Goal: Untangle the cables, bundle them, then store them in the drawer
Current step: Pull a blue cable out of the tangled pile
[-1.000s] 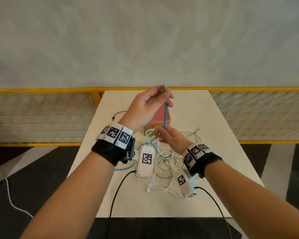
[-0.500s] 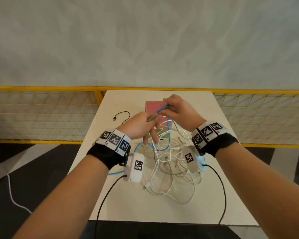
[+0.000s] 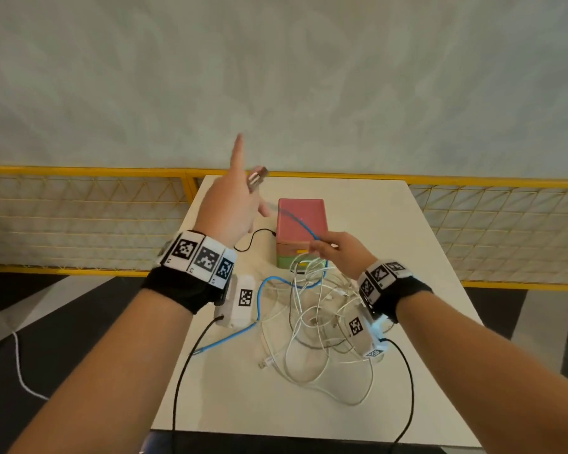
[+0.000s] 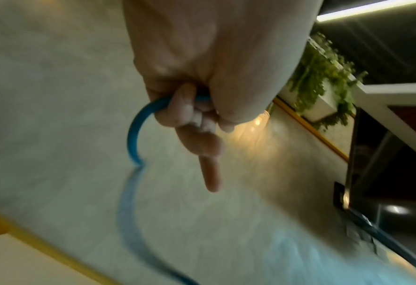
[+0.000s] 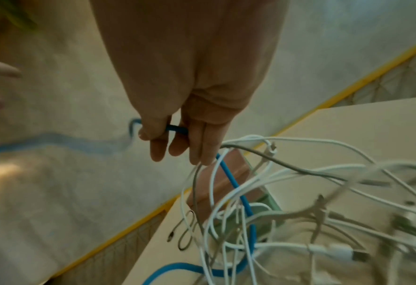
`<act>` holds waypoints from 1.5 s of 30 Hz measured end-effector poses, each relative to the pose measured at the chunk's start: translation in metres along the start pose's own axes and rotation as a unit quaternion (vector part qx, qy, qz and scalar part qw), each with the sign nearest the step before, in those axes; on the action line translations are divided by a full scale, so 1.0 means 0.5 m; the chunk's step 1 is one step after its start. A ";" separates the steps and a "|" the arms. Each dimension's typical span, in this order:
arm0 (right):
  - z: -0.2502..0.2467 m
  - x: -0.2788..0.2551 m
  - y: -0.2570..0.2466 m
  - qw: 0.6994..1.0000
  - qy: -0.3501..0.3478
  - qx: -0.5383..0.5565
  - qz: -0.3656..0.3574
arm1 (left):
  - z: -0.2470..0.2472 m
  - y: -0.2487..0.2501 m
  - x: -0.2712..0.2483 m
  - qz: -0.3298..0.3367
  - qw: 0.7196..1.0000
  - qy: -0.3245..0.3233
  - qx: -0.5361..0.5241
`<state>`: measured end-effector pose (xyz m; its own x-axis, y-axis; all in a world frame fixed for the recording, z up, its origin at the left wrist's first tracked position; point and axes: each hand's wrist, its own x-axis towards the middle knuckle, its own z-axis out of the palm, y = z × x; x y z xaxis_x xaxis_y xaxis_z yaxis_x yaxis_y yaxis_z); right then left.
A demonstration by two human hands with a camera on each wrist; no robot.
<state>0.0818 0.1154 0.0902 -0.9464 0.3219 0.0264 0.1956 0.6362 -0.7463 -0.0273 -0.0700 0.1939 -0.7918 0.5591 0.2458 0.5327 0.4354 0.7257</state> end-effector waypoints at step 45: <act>-0.027 0.065 -0.033 0.995 -0.023 -0.076 -0.064 | 0.062 -0.021 0.015 0.028 0.982 -0.177 0.060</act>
<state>0.0513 0.1246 0.1124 -0.9762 0.2008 0.0820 0.1056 0.7702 -0.6290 -0.0297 -0.0486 0.1682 -0.6185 0.7852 0.0289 0.6207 0.4657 0.6307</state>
